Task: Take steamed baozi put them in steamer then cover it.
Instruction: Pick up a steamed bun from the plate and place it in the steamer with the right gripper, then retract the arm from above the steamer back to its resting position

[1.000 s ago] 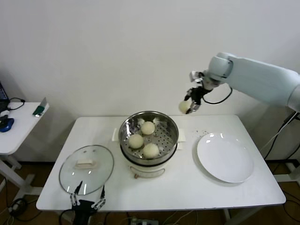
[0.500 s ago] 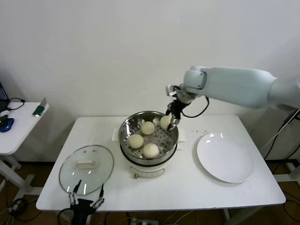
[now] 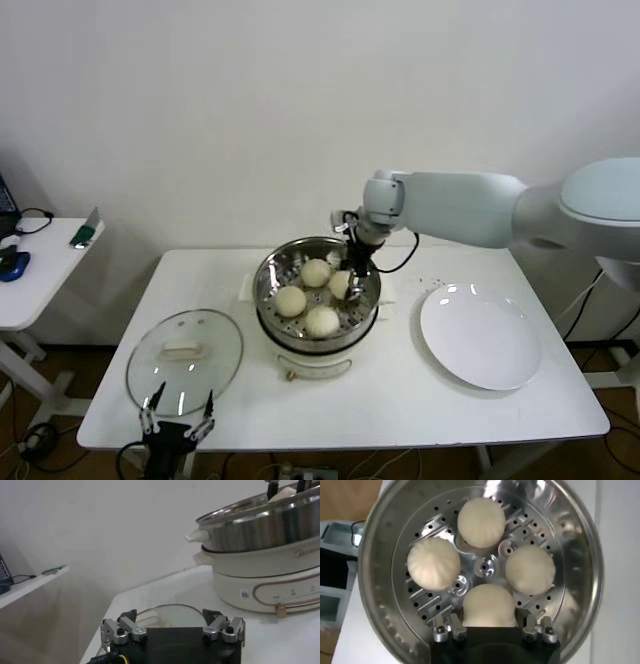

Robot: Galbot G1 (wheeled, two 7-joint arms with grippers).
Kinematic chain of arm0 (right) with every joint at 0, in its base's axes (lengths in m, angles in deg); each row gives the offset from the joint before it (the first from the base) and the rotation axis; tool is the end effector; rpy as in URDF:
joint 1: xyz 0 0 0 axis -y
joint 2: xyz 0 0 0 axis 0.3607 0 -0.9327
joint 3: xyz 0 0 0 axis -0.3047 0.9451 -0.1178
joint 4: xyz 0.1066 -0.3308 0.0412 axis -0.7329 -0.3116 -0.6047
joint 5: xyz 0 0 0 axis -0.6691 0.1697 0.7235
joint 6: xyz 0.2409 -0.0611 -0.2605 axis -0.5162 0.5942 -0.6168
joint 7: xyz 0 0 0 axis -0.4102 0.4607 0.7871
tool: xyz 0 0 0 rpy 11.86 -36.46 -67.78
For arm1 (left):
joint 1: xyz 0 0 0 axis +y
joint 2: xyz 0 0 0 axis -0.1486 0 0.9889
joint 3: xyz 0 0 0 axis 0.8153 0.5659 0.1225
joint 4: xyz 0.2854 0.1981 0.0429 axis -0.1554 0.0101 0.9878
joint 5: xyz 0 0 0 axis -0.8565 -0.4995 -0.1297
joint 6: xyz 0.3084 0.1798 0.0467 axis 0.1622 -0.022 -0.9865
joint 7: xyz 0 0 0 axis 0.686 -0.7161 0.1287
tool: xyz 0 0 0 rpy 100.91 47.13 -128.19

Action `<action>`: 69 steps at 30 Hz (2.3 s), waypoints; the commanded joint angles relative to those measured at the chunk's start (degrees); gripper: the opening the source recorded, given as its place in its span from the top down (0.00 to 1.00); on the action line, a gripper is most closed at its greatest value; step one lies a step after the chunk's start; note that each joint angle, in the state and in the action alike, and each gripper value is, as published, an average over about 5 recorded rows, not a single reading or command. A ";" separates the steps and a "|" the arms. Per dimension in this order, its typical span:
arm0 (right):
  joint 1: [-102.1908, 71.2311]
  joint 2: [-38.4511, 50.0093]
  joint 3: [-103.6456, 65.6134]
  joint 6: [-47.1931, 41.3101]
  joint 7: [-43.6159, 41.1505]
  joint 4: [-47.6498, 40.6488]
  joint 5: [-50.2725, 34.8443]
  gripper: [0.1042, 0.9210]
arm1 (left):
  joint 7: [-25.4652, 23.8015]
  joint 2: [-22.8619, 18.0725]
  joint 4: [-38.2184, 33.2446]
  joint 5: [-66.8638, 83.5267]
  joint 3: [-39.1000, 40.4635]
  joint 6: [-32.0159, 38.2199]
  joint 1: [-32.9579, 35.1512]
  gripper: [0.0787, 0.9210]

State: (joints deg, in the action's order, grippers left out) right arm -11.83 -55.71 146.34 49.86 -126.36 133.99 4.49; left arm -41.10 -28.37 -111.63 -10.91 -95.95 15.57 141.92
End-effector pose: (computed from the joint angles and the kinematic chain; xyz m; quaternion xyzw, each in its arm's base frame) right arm 0.5984 0.0958 -0.1006 0.5604 -0.5367 0.5042 0.3790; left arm 0.1053 0.0576 -0.3560 0.0085 -0.9771 -0.1642 0.1354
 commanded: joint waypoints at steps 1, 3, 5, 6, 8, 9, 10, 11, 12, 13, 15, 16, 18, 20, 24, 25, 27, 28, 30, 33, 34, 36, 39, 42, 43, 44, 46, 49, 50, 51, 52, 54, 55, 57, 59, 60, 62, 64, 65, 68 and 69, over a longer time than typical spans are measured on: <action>-2.61 -1.98 0.63 -0.05 -0.44 -2.96 1.40 0.30 | -0.15 0.08 0.33 0.24 -0.13 -0.06 -0.25 0.12; -2.76 -1.91 0.56 -0.07 -0.39 -2.99 1.82 0.30 | -0.15 0.05 0.44 0.15 -0.05 -0.10 -0.41 0.12; -2.82 -1.71 0.38 -0.14 -0.12 -2.84 2.11 0.30 | -0.13 0.02 0.49 0.08 0.01 -0.09 -0.49 0.12; -2.79 -1.58 0.28 -0.21 0.02 -2.69 2.13 0.29 | -0.12 0.02 0.49 0.05 0.02 -0.09 -0.48 0.12; -2.66 -1.30 0.02 -0.43 0.31 -2.35 2.10 0.26 | -0.10 0.02 0.47 0.03 0.02 -0.08 -0.45 0.12; -2.51 -1.16 -0.10 -0.53 0.32 -2.15 2.08 0.24 | -0.09 0.03 0.45 0.01 -0.01 -0.08 -0.43 0.12; -2.28 -0.98 -0.24 -0.63 0.29 -1.89 2.05 0.21 | -0.07 0.03 0.42 0.00 -0.04 -0.07 -0.40 0.12; -2.04 -0.78 -0.42 -0.73 0.25 -1.62 2.01 0.18 | -0.05 0.02 0.39 0.00 -0.07 -0.07 -0.37 0.12; -1.76 -0.56 -0.61 -0.78 0.12 -1.36 1.96 0.16 | -0.04 0.01 0.35 0.00 -0.10 -0.07 -0.35 0.12; -1.45 -0.32 -0.79 -0.79 -0.04 -1.10 1.96 0.14 | -0.01 0.00 0.31 0.00 -0.13 -0.08 -0.34 0.12; -0.75 0.27 -1.28 -0.78 -0.33 -0.54 1.90 0.13 | 0.01 -0.03 0.22 -0.04 -0.19 -0.12 -0.38 0.12; -0.33 0.67 -1.54 -0.74 -0.50 -0.15 1.84 0.12 | 0.02 -0.04 0.16 -0.07 -0.21 -0.15 -0.41 0.12; 0.72 1.75 -2.16 -0.67 -0.80 0.89 1.68 0.12 | 0.03 -0.04 0.03 -0.14 -0.25 -0.23 -0.49 0.12; 1.87 3.42 -2.93 -0.53 -1.13 2.18 1.62 0.12 | 0.04 -0.04 -0.08 -0.27 -0.26 -0.30 -0.55 0.12; 3.46 9.17 -6.34 0.49 -0.24 5.59 1.70 0.12 | 0.29 -0.11 0.00 -0.82 -0.35 -0.17 -0.64 0.12; 3.52 10.69 -7.42 1.05 0.66 6.39 1.53 0.12 | 0.41 -0.13 0.09 -0.97 -0.40 -0.09 -0.66 0.12; 3.51 14.61 -9.25 4.32 5.18 8.52 1.00 0.12 | 0.74 -0.18 0.35 -1.66 -0.59 0.17 -0.67 0.12; 3.49 16.34 -9.41 6.63 8.24 9.53 0.70 0.12 | 0.88 -0.19 0.44 -2.00 -0.67 0.28 -0.65 0.12; 3.07 20.50 -9.31 13.02 16.24 12.12 0.13 0.12 | 1.11 -0.24 0.31 -2.52 -0.78 0.40 -0.45 0.12; 0.50 26.63 -10.86 19.92 25.43 16.01 0.01 0.12 | 1.36 -0.40 -0.25 -2.78 -0.74 0.32 -0.12 0.12; -1.18 28.81 -12.44 21.29 27.46 17.12 0.24 0.12 | 1.53 -0.50 -0.36 -2.98 -0.72 0.26 -0.12 0.12; -6.00 32.94 -16.20 24.51 31.20 18.87 0.98 0.12 | 1.98 -0.80 -0.41 -3.49 -0.73 0.00 -0.37 0.12; -15.08 37.45 -24.65 28.43 36.73 20.36 2.38 0.12 | 2.55 -1.21 -0.47 -4.13 -0.70 -0.69 -1.02 0.12; -27.71 40.30 -37.63 31.11 41.77 21.70 4.46 0.12 | 2.75 -1.59 -0.71 -5.10 -0.63 -1.16 -1.59 0.12; -32.22 40.87 -42.44 31.51 42.83 22.07 5.47 0.12 | 2.79 -1.74 -0.79 -5.49 -0.64 -1.21 -1.74 0.12; -36.77 41.26 -46.82 31.86 43.70 22.38 6.45 0.12 | 2.82 -1.87 -0.86 -5.83 -0.66 -1.24 -1.85 0.12; -45.14 41.63 -55.90 32.64 45.12 22.65 8.57 0.12 | 2.97 -2.04 -1.04 -6.38 -0.73 -1.24 -1.99 0.12; -56.19 41.44 -67.95 33.43 46.38 22.97 11.13 0.12 | 3.12 -2.23 -1.55 -7.09 -0.92 -1.23 -1.99 0.12; -59.50 41.23 -71.66 33.56 46.56 23.16 11.85 0.12 | 3.16 -2.26 -1.80 -7.31 -0.98 -1.25 -1.95 0.12; -62.93 40.89 -75.15 33.61 46.66 23.39 12.51 0.12 | 3.19 -2.28 -2.03 -7.58 -1.04 -1.26 -1.89 0.12; -66.93 40.38 -79.51 33.67 46.76 23.66 13.17 0.12 | 3.24 -2.30 -2.28 -7.97 -1.11 -1.26 -1.86 0.12; -73.98 39.11 -87.63 33.73 46.95 24.24 14.33 0.12 | 3.32 -2.31 -2.65 -9.05 -1.26 -1.23 -1.94 0.12; -77.54 38.22 -91.55 33.73 47.03 24.56 14.85 0.12 | 3.36 -2.31 -2.75 -9.75 -1.35 -1.21 -2.06 0.12; -82.56 36.52 -97.39 33.74 47.24 25.16 15.48 0.12 | 3.39 -2.29 -2.82 -11.14 -1.52 -1.22 -2.39 0.12; -87.04 34.62 -102.02 33.69 47.49 25.87 15.92 0.12 | 3.42 -2.21 -2.76 -12.86 -1.68 -1.44 -2.80 0.12; -88.78 33.79 -103.60 33.70 47.64 26.17 16.13 0.12 | 3.43 -2.17 -2.71 -14.02 -1.78 -1.59 -3.01 0.12; -93.07 31.59 -107.59 33.50 47.82 27.00 16.73 0.12 | 3.46 -2.06 -2.53 -18.56 -2.22 -1.98 -3.53 0.12; -97.18 29.29 -111.93 32.67 47.82 28.17 17.24 0.12 | 3.65 -1.84 -2.22 -25.15 -2.90 -2.30 -4.05 0.12; -99.52 28.04 -114.50 31.94 47.75 29.02 17.43 0.12 | 3.79 -1.60 -2.03 -29.25 -3.26 -2.63 -4.32 0.12; -105.45 25.11 -120.66 29.19 47.27 31.74 17.70 0.12 | 4.11 -0.41 -1.39 -41.85 -3.72 -4.58 -4.89 0.12; -107.00 24.38 -122.24 28.55 47.05 32.37 17.75 0.12 | 4.07 0.02 -1.10 -45.82 -3.70 -5.23 -5.05 0.12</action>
State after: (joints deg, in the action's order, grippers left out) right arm -96.48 -25.74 47.49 80.21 -81.12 161.75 20.11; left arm -37.39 -29.49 -113.13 -33.04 -98.83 12.51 137.61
